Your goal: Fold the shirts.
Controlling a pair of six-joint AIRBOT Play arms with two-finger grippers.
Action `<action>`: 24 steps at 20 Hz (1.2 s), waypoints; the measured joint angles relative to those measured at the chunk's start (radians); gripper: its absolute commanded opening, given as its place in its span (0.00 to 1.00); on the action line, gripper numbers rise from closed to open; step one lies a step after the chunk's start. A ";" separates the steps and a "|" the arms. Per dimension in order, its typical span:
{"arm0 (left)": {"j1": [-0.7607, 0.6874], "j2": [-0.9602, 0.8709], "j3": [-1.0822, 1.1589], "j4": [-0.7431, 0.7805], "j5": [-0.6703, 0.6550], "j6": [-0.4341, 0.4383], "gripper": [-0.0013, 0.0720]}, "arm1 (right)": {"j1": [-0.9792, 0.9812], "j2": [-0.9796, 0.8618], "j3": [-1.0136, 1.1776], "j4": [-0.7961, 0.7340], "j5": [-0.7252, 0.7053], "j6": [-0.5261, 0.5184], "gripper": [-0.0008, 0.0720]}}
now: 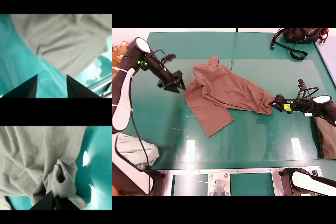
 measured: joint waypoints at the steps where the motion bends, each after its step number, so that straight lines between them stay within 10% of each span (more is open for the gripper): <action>1: -0.002 0.011 -0.055 0.018 0.013 -0.004 0.58 | 0.000 -0.001 0.002 -0.001 0.002 -0.004 0.03; 12: -0.010 0.057 -0.453 -0.158 0.443 0.023 0.56 | 0.000 -0.003 0.006 -0.005 0.014 -0.016 0.03; 13: -0.016 0.057 -0.460 -0.164 0.464 0.024 0.19 | 0.001 -0.003 0.006 -0.005 0.016 -0.016 0.03; 14: -0.025 0.055 -0.468 -0.163 0.492 0.033 0.05 | 0.001 -0.003 0.006 -0.005 0.017 -0.016 0.03; 24: -0.066 0.278 -0.286 -0.080 0.349 0.114 0.05 | -0.046 0.074 0.247 0.004 0.242 0.052 0.03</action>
